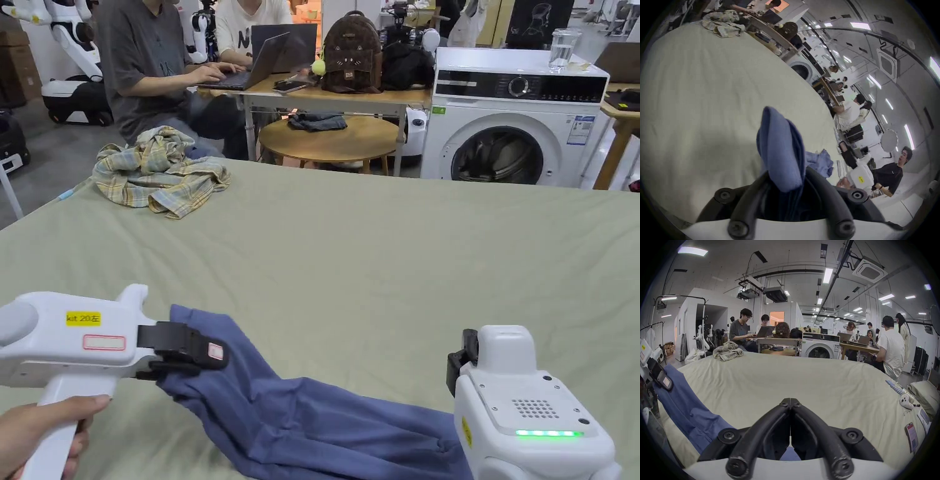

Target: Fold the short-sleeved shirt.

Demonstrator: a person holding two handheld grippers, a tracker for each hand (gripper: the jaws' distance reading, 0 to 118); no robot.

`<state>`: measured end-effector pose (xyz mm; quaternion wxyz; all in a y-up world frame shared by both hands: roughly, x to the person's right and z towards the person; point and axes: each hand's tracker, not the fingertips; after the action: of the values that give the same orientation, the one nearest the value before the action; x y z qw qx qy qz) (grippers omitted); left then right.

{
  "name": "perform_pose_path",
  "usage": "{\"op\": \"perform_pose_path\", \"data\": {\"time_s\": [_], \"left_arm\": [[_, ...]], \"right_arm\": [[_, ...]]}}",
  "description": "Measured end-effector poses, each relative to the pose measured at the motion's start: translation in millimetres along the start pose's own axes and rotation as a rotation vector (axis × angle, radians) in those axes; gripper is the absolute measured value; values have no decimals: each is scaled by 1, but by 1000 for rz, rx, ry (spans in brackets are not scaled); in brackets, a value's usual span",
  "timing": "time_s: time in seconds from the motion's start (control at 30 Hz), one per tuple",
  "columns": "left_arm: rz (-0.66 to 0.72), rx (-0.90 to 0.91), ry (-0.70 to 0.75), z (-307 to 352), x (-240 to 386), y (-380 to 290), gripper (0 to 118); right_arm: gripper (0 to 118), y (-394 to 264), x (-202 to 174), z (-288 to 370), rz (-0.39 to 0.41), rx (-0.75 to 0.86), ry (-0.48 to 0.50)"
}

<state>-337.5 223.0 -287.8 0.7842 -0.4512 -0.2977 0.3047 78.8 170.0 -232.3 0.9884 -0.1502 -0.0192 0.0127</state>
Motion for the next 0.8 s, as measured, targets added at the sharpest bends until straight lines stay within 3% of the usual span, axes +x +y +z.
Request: {"op": "perform_pose_path", "data": {"time_s": [0.23,0.4,0.57,0.73,0.8], "left_arm": [[-10,-132,-22,-89,43,-10,4],[-62,-260,170,-168,38,-19,4],[-39,-321,269,-217,28,-30,5],[-14,-322,180,-210,32,-23,47],[-37,-327,190,-205,44,-23,50]], "right_arm": [[0,-3,10,5,-3,-8,-17],[0,-7,20,7,-8,-24,-38],[0,-10,27,8,-14,-40,-55],[0,-10,28,9,-8,-47,-62],[0,-9,28,9,-6,-48,-57]]}}
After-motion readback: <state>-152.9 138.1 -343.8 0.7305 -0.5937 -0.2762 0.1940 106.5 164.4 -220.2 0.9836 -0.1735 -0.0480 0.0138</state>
